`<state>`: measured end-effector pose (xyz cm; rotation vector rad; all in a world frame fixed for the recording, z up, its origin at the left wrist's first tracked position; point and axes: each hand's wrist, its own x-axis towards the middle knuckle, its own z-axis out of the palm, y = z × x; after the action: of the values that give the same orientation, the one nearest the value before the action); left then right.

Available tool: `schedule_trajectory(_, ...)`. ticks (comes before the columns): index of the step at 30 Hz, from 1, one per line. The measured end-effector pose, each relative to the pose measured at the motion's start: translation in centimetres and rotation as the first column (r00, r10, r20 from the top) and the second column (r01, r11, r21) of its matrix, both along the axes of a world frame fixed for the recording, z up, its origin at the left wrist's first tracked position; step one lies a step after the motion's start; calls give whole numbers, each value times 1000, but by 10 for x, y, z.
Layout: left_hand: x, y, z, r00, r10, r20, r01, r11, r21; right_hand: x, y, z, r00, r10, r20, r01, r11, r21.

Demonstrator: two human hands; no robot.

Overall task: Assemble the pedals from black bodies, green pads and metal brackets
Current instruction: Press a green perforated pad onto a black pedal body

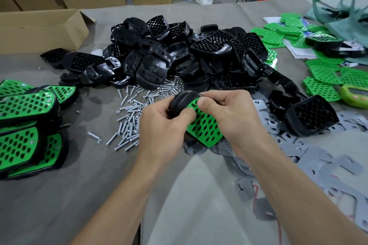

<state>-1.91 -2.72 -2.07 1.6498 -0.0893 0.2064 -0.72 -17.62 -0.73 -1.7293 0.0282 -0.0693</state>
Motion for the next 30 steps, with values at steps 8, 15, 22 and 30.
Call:
schedule_trajectory(8,2,4,10,999,32,-15,-32,998,-48,-1,-9,6,983,179,-46,-167,967,193)
schedule_trajectory(15,1,5,6,988,153,-20,-154,987,-50,-2,-19,8,970,231,-74,-197,929,313)
schedule_trajectory(22,4,15,11,991,-46,-126,45,999,-7,-5,-14,8,976,213,47,-219,951,219)
schedule_trajectory(30,-1,8,13,996,80,-35,-87,955,-283,-5,-18,15,937,343,-70,-304,896,322)
